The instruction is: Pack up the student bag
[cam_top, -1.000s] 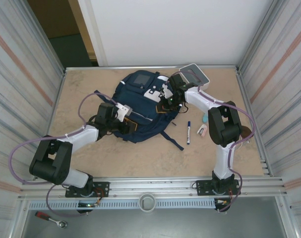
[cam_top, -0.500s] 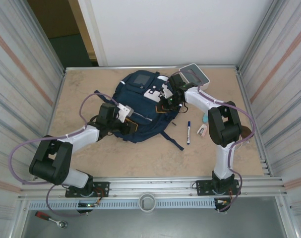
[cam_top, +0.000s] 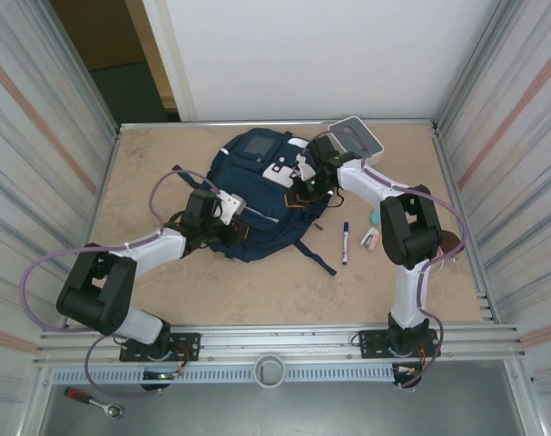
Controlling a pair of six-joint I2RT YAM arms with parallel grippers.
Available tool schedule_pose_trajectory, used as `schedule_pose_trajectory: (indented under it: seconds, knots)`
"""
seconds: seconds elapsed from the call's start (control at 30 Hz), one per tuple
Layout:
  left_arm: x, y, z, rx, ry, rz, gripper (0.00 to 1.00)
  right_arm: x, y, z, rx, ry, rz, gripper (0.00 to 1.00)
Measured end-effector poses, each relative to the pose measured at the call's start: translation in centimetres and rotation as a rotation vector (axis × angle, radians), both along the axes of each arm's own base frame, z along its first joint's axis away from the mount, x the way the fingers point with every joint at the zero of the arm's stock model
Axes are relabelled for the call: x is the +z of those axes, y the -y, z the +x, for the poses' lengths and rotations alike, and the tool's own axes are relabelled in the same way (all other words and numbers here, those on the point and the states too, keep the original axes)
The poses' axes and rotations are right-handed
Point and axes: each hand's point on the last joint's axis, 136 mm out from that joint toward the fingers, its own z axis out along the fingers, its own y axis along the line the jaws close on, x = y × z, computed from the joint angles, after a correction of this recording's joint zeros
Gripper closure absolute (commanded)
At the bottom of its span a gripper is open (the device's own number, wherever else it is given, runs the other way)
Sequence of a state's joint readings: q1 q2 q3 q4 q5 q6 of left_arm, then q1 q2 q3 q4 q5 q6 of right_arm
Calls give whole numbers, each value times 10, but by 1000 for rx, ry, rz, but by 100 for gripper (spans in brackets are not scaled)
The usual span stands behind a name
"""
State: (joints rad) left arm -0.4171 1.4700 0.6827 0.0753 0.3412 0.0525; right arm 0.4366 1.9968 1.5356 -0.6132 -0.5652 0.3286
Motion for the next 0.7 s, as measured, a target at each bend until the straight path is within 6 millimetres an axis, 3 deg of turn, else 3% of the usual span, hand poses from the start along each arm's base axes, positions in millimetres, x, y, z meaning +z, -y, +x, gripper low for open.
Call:
schedule_pose_trajectory:
  seconds: [0.03,0.13,0.57,0.7]
  knots:
    - [0,-1,1,7,2,6,97,0,0,0,0,0,0,100]
    - [0,-2,1,22,4,16,100,0,1,1,-2,1,4,100]
    - [10,-27,9,203,9,80,100,5,2,5,-7,5,13,99]
    - [20,-22,-3,210,52,79,100,5,0,9,-6,-12,14,96]
